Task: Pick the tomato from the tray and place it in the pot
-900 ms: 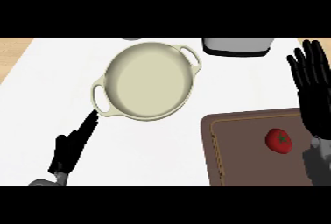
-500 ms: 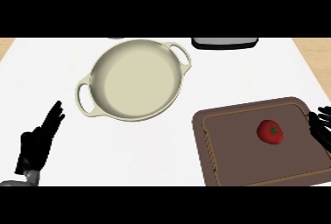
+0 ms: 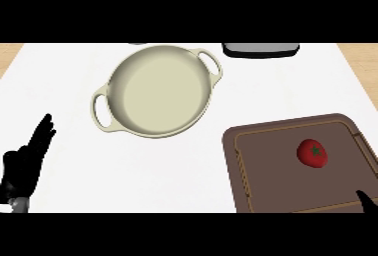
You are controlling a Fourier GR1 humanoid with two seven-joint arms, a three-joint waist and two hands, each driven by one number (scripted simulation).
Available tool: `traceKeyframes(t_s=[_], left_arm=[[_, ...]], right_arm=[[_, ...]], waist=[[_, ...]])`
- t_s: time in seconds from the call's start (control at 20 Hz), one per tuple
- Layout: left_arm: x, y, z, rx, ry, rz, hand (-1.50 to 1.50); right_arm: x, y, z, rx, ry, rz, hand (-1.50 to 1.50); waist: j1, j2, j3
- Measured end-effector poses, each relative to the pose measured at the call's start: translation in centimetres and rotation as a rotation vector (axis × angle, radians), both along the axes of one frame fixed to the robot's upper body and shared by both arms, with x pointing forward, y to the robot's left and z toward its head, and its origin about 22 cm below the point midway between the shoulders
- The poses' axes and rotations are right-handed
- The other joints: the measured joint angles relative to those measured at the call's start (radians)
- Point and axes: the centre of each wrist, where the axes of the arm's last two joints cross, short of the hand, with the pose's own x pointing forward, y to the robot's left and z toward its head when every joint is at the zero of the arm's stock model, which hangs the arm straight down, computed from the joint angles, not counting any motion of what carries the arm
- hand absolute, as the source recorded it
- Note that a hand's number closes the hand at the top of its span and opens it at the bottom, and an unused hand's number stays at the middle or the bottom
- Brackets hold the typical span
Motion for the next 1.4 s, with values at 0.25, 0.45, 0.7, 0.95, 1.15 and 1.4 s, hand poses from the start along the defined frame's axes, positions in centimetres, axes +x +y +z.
traceKeyframes(t_s=[0.25, 0.45, 0.7, 0.95, 1.15, 1.4], left_arm=[[0.4, -1.0, 0.9, 0.001, -0.005, -0.013, 0.00], [0.7, -1.6, 1.3, -0.003, -0.009, -0.023, 0.00], [0.9, -2.1, 1.6, -0.004, -0.012, -0.044, 0.00], [1.5, -2.3, 1.9, 0.000, -0.016, -0.049, 0.00], [1.4, -1.7, 1.6, -0.002, -0.004, -0.047, 0.00], [1.3, -1.3, 2.0, 0.000, -0.012, -0.037, 0.00]], right_arm=[[-1.2, 2.1, 3.5, 0.034, 0.137, 0.005, -1.50], [0.3, 2.9, 7.1, 0.078, 0.259, 0.035, -1.50], [3.1, 3.1, 9.4, 0.155, 0.468, 0.094, -1.50], [5.7, 3.2, 10.2, 0.241, 0.636, 0.186, -1.50], [8.2, 3.1, 10.8, 0.310, 0.694, 0.248, -1.50], [11.3, 2.7, 10.9, 0.354, 0.758, 0.299, -1.50]], waist=[[0.023, 0.005, 0.001], [0.039, 0.008, 0.001], [0.060, 0.012, 0.002], [0.065, 0.014, 0.002], [0.063, 0.012, 0.003], [0.059, 0.010, 0.004]])
